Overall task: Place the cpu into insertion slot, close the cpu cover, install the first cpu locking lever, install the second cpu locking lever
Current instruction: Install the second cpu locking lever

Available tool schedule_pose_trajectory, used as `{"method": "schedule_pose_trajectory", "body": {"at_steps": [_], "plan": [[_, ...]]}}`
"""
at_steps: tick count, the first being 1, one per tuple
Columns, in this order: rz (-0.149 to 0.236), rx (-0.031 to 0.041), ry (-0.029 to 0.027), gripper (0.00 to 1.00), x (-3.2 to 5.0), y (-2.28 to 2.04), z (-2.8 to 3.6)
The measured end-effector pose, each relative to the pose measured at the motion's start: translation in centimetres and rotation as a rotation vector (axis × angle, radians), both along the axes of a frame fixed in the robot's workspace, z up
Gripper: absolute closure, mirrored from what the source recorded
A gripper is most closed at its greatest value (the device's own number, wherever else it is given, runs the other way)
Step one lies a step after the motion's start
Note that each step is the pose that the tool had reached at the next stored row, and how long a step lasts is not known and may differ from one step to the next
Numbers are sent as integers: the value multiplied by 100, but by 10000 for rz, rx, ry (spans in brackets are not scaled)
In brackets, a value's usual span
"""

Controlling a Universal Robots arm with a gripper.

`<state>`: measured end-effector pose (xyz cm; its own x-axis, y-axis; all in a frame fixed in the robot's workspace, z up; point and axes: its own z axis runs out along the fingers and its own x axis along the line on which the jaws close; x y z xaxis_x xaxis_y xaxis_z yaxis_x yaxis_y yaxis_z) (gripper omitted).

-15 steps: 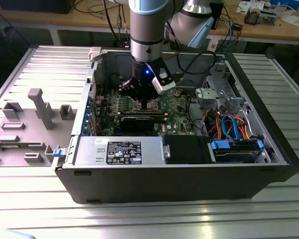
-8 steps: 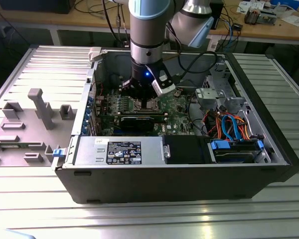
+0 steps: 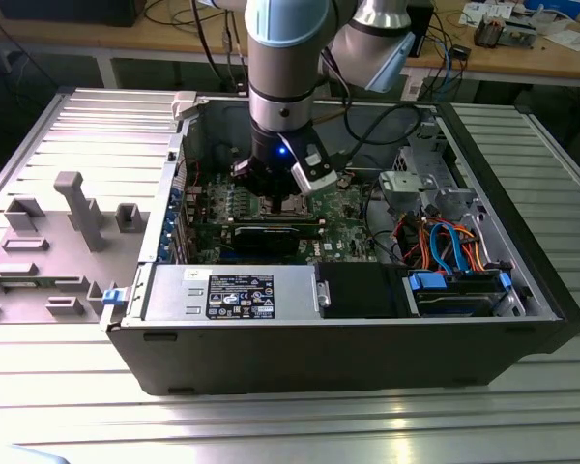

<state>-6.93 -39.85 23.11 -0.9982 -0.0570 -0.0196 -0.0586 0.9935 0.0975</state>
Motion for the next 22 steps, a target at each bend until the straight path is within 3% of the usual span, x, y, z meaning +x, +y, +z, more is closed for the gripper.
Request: {"method": "schedule_pose_trajectory", "body": {"at_steps": [1,3,4,8,10,17,22], "plan": [[-1,13,21,89,-2,-3,-2],[0,20,140,89,-2,-7,-8],[2,23,250,89,-2,-13,-13],[104,39,409,89,-2,-29,-33],[206,64,431,89,-8,-31,-43],[318,246,431,89,-46,-36,-85],[328,254,434,89,-88,-46,-126]]}}
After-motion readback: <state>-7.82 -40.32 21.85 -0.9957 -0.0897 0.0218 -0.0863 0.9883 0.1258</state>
